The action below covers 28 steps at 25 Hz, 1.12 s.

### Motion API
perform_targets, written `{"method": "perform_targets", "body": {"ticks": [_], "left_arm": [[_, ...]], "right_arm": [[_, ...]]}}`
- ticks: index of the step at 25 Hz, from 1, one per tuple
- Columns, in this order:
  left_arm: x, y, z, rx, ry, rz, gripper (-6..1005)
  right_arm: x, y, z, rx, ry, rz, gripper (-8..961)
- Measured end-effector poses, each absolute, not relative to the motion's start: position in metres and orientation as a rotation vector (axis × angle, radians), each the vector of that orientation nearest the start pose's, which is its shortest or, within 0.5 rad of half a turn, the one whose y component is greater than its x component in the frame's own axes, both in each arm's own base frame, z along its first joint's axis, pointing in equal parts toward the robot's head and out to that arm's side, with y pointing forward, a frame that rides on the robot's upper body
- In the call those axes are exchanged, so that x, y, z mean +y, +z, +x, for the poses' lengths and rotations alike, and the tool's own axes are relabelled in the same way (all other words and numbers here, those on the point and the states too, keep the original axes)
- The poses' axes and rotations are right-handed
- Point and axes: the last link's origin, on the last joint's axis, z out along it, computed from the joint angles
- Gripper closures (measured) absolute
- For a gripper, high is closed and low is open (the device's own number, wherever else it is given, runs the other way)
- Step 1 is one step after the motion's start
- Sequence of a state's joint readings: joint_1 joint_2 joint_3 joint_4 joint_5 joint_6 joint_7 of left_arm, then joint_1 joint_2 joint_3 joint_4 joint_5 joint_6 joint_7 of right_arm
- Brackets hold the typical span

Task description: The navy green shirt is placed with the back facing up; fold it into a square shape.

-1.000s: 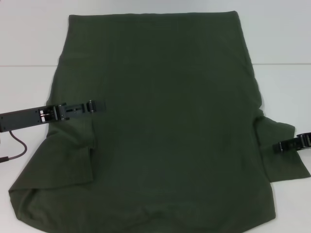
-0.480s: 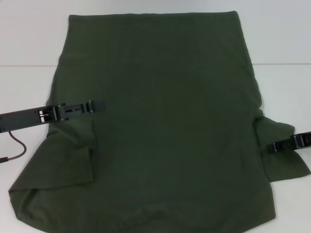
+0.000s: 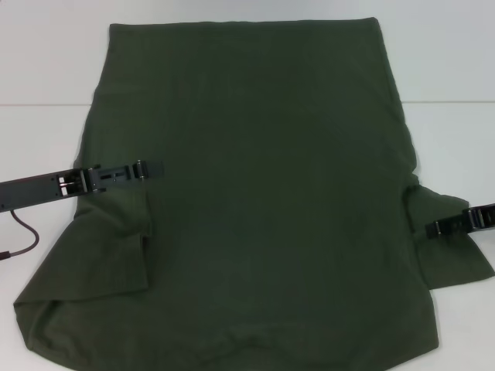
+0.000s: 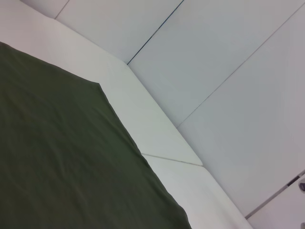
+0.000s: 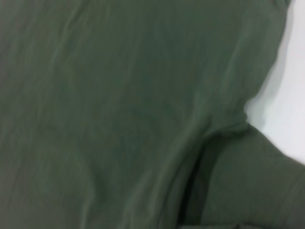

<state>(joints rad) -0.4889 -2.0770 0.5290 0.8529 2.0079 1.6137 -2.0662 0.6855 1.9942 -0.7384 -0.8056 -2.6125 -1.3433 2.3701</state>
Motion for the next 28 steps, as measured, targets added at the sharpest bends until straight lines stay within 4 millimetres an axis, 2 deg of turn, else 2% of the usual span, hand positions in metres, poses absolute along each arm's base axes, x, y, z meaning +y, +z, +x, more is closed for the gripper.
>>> {"method": "perform_targets", "body": {"ticks": [9, 15, 28], "left_arm": [[0.335, 0.057, -0.271, -1.405, -0.903, -2.354, 96], [0.334, 0.055, -0.273, -1.419, -0.908, -2.350, 97], [0.333, 0.058, -0.276, -1.422, -0.931, -2.329, 97]], "right_arm": [[0.391, 0.037, 0.287, 1.367, -0.183, -2.322, 249], [0.394, 0.046, 0.283, 1.296, -0.216, -2.316, 256], [0.391, 0.039, 0.282, 1.296, -0.238, -2.332, 272]]}}
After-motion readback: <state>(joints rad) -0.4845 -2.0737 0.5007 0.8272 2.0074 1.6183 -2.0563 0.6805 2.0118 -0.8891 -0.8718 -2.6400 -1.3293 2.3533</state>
